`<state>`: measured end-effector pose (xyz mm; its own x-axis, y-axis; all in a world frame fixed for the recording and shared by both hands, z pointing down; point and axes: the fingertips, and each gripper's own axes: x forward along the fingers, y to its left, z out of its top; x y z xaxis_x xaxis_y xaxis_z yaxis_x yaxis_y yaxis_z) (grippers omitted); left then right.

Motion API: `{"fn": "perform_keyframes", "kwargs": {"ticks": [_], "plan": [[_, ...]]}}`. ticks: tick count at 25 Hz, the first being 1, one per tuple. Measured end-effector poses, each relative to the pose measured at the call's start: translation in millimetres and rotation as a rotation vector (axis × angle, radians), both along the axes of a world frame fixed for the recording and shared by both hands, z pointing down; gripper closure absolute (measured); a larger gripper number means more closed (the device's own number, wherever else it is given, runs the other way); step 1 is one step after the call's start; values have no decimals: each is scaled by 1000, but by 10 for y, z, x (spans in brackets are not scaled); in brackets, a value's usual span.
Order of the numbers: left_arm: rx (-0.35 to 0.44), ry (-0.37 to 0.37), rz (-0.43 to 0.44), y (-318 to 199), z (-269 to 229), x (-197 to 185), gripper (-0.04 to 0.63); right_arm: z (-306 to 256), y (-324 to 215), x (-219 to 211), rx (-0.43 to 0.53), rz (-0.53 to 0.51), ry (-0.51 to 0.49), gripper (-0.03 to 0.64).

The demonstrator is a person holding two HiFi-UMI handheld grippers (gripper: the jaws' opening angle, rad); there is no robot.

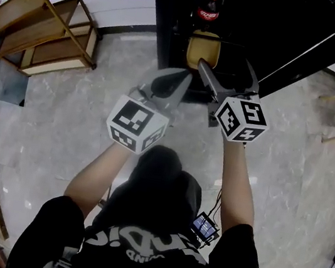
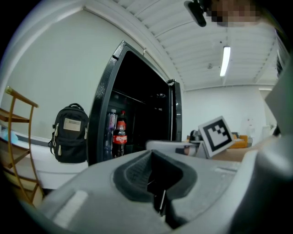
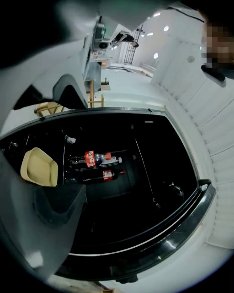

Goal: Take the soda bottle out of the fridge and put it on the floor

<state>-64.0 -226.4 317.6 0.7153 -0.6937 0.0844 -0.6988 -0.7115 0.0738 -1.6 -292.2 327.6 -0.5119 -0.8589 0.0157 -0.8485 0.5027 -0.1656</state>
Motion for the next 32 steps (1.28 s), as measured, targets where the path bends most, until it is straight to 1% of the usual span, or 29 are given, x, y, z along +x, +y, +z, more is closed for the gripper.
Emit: {"fn": "perform_keyframes", "kwargs": {"ticks": [2,5,8,15,19,22,25,29,32], "plan": [[3,0,7,15,141,16,594,101,-100,-42,6,-13,-12,106],[0,13,9,33,318,4,594,263,-218,-74,3,-23,-50,104],[15,13,6,37,454,-26,594,392,-285,-97,7,-33,-80,107],[41,25,6,77,672,-126,594,499,-300,-58,43,-54,-11,124],[52,37,7,62,693,-113,594,430,-396,20,66,-45,-22,132],[57,32,14,65,710,-103,594,383,-495,-43,79,-45,-35,132],[51,34,16,50,707,-107,594,327,-609,-152,93,-44,-21,132],[56,33,17,7,661,-112,594,302,-771,-234,90,-34,-36,135],[63,33,25,-19,648,-102,594,333,-898,-295,80,-35,-2,143]]}}
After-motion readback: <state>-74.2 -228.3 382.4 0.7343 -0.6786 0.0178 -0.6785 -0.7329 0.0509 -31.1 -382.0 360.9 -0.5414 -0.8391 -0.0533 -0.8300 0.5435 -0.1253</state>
